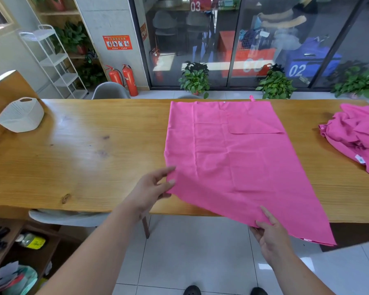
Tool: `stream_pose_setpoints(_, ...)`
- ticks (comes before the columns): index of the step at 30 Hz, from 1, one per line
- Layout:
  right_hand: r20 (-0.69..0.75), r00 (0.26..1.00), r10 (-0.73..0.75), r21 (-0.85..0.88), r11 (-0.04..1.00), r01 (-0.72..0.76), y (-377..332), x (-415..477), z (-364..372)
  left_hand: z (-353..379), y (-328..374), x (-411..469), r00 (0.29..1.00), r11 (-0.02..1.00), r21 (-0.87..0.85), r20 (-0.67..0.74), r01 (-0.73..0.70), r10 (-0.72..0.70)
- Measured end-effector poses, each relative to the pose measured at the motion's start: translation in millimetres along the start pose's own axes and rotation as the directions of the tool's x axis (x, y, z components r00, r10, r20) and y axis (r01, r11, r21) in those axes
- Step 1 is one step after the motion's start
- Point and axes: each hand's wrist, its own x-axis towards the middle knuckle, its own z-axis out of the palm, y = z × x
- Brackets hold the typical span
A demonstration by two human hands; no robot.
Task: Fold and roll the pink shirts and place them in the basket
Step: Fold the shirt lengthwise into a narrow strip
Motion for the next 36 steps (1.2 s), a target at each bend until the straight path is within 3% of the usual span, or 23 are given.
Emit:
stream_pose_setpoints(3, 0.048, 0.999, 0.008, 0.143, 0.99, -0.015, -5.8, -1.6, 1.5, -12.0, 9.5, 2.4, 0.995, 0.996, -0.015, 0.036, -0.092, 0.092)
stream_pose_setpoints(6, 0.037, 0.998, 0.042, -0.005, 0.999, -0.041, 0.0, -6.3, 0.9, -38.1, -46.6, -7.6, 0.988, 0.965, 0.217, -0.086, 0.145, -0.13)
stream_pose_setpoints(9, 0.041, 0.997, 0.07, -0.165, 0.984, -0.062, 10.5, -10.5, -1.3, -44.6, -90.3, -24.5, 0.925, 0.886, 0.265, -0.111, 0.381, -0.365)
stream_pose_setpoints(11, 0.035, 0.998, 0.057, -0.202, 0.978, -0.049, 12.7, -13.8, 0.7, -40.6, -87.9, -21.5, 0.928, 0.891, 0.262, -0.127, 0.371, -0.35)
stream_pose_setpoints(13, 0.008, 1.0, 0.01, -0.181, 0.984, -0.009, 10.3, -15.6, 4.8, -31.6, -57.7, -9.8, 0.97, 0.935, 0.256, -0.087, 0.244, -0.229)
stream_pose_setpoints(16, -0.048, 0.996, -0.078, -0.056, 0.996, 0.075, 3.3, -13.2, 9.8, -18.8, 2.6, -0.4, 0.999, 1.0, 0.022, 0.049, -0.016, 0.015)
stream_pose_setpoints(18, -0.054, 0.995, -0.089, 0.049, 0.995, 0.092, -0.5, -9.8, 12.2, -27.1, 14.8, 0.8, 0.994, 0.995, -0.04, 0.049, -0.092, 0.094)
stream_pose_setpoints(20, -0.055, 0.995, -0.079, 0.038, 0.996, 0.081, 0.5, -8.2, 14.1, -43.5, -5.0, -3.0, 0.999, 0.998, 0.047, 0.0, -0.035, 0.035)
stream_pose_setpoints(22, -0.061, 0.997, -0.039, -0.06, 0.998, 0.035, 8.9, -8.0, 12.6, -56.3, -44.9, -15.1, 0.99, 0.982, 0.132, -0.058, 0.137, -0.131)
stream_pose_setpoints(27, -0.031, 0.996, 0.085, -0.236, 0.967, -0.09, 36.1, -14.5, 0.4, -74.3, -126.8, -53.4, 0.906, 0.905, 0.091, -0.128, 0.416, -0.404)
stream_pose_setpoints(31, -0.008, 0.995, 0.099, -0.297, 0.95, -0.097, 47.0, -18.7, -7.7, -83.9, -148.7, -60.4, 0.892, 0.897, 0.108, -0.208, 0.428, -0.4)
stream_pose_setpoints(36, -0.011, 0.992, 0.123, -0.432, 0.894, -0.116, 55.6, -17.6, -24.5, -83.8, -167.2, -69.2, 0.908, 0.878, 0.289, -0.295, 0.381, -0.297)
